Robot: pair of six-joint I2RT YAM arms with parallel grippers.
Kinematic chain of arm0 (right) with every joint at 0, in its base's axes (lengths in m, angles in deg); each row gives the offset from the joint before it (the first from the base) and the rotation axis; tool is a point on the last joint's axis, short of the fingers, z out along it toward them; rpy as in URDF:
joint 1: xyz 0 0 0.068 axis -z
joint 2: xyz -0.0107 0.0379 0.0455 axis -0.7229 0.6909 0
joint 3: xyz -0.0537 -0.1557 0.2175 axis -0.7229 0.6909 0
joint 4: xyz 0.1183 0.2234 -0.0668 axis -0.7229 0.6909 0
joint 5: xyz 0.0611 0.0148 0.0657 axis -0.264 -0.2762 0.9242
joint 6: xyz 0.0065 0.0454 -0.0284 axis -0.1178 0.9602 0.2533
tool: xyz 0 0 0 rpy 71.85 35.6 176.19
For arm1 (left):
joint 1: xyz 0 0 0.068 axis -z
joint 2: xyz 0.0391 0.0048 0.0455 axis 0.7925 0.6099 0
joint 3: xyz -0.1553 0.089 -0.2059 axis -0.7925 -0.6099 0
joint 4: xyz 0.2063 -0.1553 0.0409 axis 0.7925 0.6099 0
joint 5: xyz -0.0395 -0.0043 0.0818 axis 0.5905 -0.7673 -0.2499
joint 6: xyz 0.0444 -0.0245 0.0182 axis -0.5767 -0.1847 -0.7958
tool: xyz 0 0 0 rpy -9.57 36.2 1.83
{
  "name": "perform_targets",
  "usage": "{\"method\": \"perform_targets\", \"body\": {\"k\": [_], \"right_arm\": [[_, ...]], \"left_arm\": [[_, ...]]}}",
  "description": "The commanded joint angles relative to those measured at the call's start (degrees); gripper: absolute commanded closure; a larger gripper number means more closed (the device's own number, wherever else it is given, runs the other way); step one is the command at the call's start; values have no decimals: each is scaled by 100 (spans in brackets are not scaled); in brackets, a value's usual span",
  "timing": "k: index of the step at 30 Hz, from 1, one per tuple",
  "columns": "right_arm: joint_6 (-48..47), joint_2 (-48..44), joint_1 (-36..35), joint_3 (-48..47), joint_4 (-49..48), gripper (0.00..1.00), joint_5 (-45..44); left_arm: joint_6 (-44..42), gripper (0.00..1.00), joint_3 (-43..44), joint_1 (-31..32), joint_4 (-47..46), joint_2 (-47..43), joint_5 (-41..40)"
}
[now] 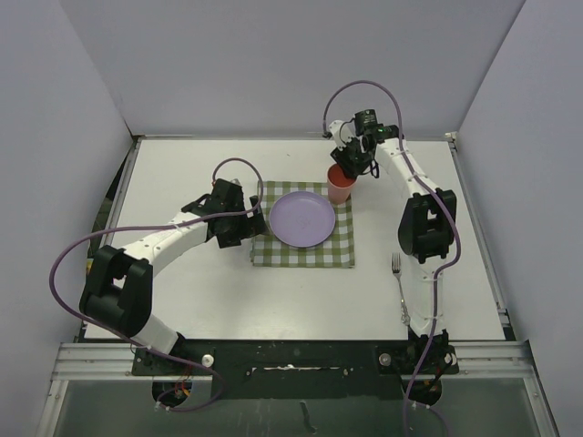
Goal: Set the dinner table for one person
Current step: Place the cup on the napkin.
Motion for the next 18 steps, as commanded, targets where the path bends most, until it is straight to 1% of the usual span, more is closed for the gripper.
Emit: {"method": "perform_targets", "body": {"k": [1, 5, 8, 10, 12, 14, 15, 18], "right_arm": [[28, -373, 84, -189, -192, 65, 156], [69, -363, 90, -249, -149, 64, 243], [121, -304, 83, -250, -97, 65, 263], [153, -277, 81, -250, -93, 69, 323], [191, -261, 77, -250, -124, 77, 403], [216, -235, 58, -250, -156, 88, 447], [233, -211, 38, -250, -173, 91, 448], [274, -142, -4, -250, -195, 91, 475]], "left_arm": [[-89, 2, 221, -29, -326, 129, 97], [-87, 2, 213, -29, -362, 153, 113], [-90, 2, 212, -29, -365, 175, 131], [-91, 2, 212, -29, -365, 176, 135], [-90, 2, 196, -37, -356, 173, 131], [-91, 2, 171, -38, -357, 162, 135], [-91, 2, 154, -38, -357, 159, 135], [-78, 2, 126, -51, -365, 154, 135]]}}
